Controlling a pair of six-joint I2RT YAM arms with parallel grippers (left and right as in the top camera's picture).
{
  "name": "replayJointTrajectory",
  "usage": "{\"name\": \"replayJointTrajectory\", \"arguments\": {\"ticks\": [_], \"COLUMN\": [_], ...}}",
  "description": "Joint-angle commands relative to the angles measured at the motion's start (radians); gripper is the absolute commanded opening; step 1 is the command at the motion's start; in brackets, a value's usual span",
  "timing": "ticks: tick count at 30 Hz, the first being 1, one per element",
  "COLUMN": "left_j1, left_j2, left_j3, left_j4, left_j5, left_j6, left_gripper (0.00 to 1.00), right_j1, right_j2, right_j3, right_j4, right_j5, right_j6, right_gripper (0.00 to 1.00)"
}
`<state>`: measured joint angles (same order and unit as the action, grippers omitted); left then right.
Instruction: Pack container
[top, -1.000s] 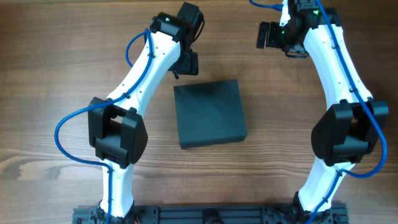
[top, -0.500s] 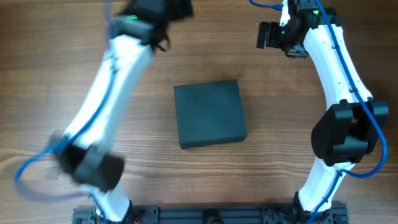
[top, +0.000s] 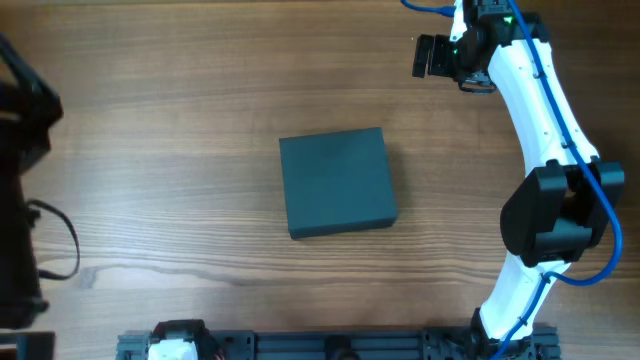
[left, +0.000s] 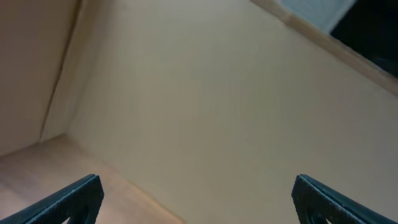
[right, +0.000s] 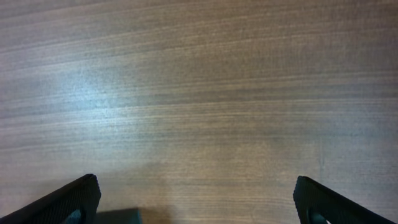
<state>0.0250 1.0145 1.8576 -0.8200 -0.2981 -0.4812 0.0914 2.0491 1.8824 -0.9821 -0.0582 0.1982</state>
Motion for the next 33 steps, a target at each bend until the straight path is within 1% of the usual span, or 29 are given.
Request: {"name": "replayJointTrajectory", "arguments": {"ticks": [1,2,5,7,9,11,18,21,25,27,31,33], "left_j1": [0.052,0.052,0.052,0.052,0.051,0.051,0.037,0.011,-0.015,-0.019,-0.019,-0.019], "left_j2": [-0.159,-0.208,-0.320,-0.399,-0.476,-0.584,-0.774,-0.822,-0.877,-0.905,-0.970,-0.980], "left_j3": [-0.343,-0.455,-0.724,-0.904,-1.059,-1.201,-1.382,-1.439,-1.526,-1.563,-1.653,-1.670], "left_j4": [0.161,0.236,0.404,0.501,0.559,0.570,0.570,0.570,0.575,0.580,0.623,0.626], "left_j5": [0.056,0.066,0.082,0.103,0.121,0.131,0.155,0.156,0.156,0.163,0.182,0.186], "left_j6": [-0.133,-0.145,-0.214,-0.234,-0.235,-0.261,-0.261,-0.262,-0.299,-0.320,-0.321,-0.339], "left_gripper": [1.00,1.00,1.00,1.00,1.00,1.00,1.00,1.00,1.00,1.00,1.00,1.00], "right_j1": [0.006,0.006,0.006,0.006,0.006,0.006,0.006,0.006,0.006,0.006,0.006,0.006], "right_j2": [-0.018,-0.018,-0.018,-0.018,-0.018,-0.018,-0.018,-0.018,-0.018,-0.018,-0.018,-0.018], "right_j3": [0.016,0.016,0.016,0.016,0.016,0.016,0.016,0.016,0.016,0.016,0.016,0.016], "right_j4": [0.002,0.003,0.003,0.003,0.003,0.003,0.003,0.003,0.003,0.003,0.003,0.003], "right_j5": [0.018,0.018,0.018,0.018,0.018,0.018,0.018,0.018,0.018,0.018,0.018,0.018], "right_j6": [0.011,0.011,0.011,0.011,0.011,0.011,0.011,0.011,0.011,0.011,0.011,0.011], "right_gripper": [1.00,1.00,1.00,1.00,1.00,1.00,1.00,1.00,1.00,1.00,1.00,1.00]}}
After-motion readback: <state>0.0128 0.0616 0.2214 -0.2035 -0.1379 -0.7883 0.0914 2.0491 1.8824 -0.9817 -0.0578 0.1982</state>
